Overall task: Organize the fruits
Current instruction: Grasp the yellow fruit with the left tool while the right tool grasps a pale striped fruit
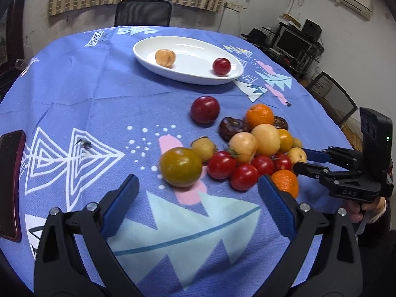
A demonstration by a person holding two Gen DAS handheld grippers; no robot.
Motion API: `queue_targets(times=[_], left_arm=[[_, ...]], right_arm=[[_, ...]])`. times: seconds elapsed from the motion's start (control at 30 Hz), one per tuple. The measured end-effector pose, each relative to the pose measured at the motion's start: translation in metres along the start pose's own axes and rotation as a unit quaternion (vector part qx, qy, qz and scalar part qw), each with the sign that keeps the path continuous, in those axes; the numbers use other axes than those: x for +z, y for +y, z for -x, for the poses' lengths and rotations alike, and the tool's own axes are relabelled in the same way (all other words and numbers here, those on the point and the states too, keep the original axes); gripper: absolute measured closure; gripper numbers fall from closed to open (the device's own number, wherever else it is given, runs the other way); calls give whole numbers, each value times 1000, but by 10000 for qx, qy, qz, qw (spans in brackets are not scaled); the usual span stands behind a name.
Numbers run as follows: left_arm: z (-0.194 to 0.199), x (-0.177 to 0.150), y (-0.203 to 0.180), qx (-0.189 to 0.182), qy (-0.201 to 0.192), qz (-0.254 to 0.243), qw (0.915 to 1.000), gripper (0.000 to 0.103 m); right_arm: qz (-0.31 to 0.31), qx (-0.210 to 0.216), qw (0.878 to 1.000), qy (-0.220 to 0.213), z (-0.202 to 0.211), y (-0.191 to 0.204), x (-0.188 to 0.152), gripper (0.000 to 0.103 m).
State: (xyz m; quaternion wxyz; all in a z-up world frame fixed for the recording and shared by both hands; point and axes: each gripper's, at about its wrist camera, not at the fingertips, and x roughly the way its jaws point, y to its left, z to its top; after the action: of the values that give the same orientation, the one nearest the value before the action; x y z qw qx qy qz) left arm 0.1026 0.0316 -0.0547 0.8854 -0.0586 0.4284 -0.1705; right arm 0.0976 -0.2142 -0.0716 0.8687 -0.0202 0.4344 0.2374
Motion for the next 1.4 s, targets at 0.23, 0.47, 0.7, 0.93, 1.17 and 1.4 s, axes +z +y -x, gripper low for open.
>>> queue_targets(times=[0.23, 0.47, 0.7, 0.93, 1.17, 1.4], left_arm=[[-5, 2, 6, 183, -93, 157, 9997, 5], [-16, 5, 12, 512, -36, 171, 9985, 5], [-22, 7, 15, 601, -43, 119, 9981, 15], [-36, 8, 10, 670, 133, -132, 9976, 33], [-40, 10, 2, 588, 151, -301, 9977, 59], [-38, 8, 3, 649, 125, -262, 9975, 60]], right_arm=[[-58, 201, 9994, -262, 11, -2, -2, 60], [-269, 513, 9976, -371, 16, -9, -3, 60], [-309, 652, 9966, -403, 18, -10, -4, 60], [-430, 725, 9956, -399, 18, -14, -5, 60], [-461, 740, 9954, -388, 18, -15, -6, 60], [-417, 644, 9961, -424, 19, -13, -6, 60]])
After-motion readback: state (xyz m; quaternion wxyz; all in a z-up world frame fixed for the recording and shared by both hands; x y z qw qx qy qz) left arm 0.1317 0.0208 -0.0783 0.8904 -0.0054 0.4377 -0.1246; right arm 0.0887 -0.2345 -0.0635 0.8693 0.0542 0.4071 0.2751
